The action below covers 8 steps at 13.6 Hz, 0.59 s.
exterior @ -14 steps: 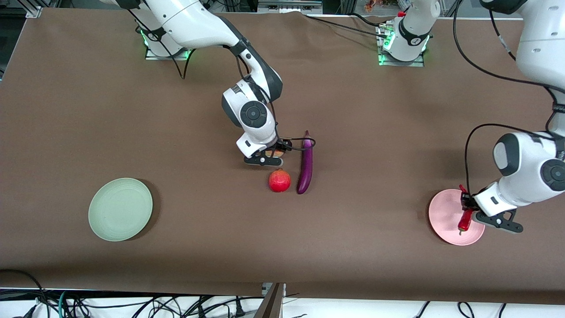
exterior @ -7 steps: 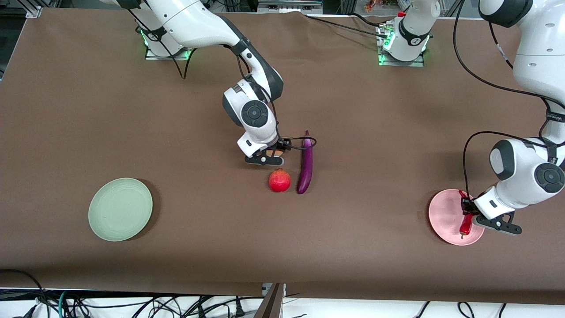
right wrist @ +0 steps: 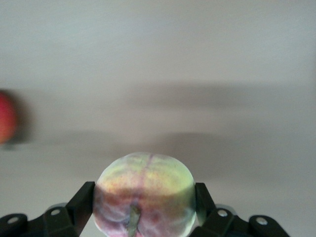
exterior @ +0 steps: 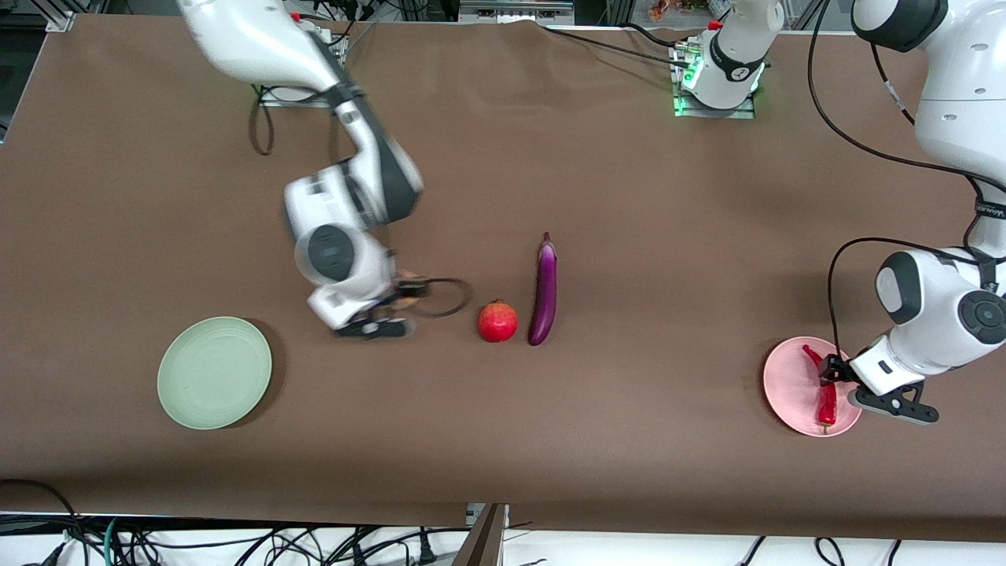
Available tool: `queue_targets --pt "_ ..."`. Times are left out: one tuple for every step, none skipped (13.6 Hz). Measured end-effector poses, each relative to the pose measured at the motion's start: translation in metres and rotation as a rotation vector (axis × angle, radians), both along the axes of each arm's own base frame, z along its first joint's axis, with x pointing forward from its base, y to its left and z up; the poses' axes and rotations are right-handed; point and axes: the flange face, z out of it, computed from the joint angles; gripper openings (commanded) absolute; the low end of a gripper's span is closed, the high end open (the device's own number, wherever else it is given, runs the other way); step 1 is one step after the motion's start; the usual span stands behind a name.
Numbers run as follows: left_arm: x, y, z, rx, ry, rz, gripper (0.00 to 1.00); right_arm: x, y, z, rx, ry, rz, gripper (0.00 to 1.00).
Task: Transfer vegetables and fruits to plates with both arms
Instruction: 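Carry the peach onto the green plate with the right gripper and release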
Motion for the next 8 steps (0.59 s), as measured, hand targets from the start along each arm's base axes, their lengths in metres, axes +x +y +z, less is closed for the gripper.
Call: queue_targets --pt "0.0 -0.007 0.016 -0.002 0.026 -0.007 1.0 0.016 -0.047 0.004 -0.019 -0.004 0.051 0.35" --pt "-0.001 -0.019 0.036 -0.008 0.056 -0.02 1.0 0.029 -0.092 0.006 -0.042 -0.008 0.106 0.35" --pt "-0.004 -0.036 0.056 -0.016 0.089 -0.035 1.0 0.039 -0.135 0.006 -0.058 -0.01 0.156 0.35" --pt "-0.007 -0.058 0.077 -0.027 0.119 -0.044 1.0 0.046 -0.174 0.005 -0.065 -0.015 0.191 0.35" --pt "-0.011 -0.083 0.095 -0.039 0.148 -0.042 1.0 0.053 -0.209 0.0 -0.066 -0.029 0.209 0.35" --pt "-0.017 -0.112 0.11 -0.053 0.181 -0.045 1.0 0.058 -0.237 -0.007 -0.068 -0.045 0.22 0.35" --pt "-0.023 -0.145 0.122 -0.069 0.213 -0.056 1.0 0.061 -0.255 -0.016 -0.073 -0.063 0.226 0.35" --pt "-0.031 -0.179 0.129 -0.085 0.246 -0.083 1.0 0.066 -0.263 -0.025 -0.083 -0.088 0.226 0.35"
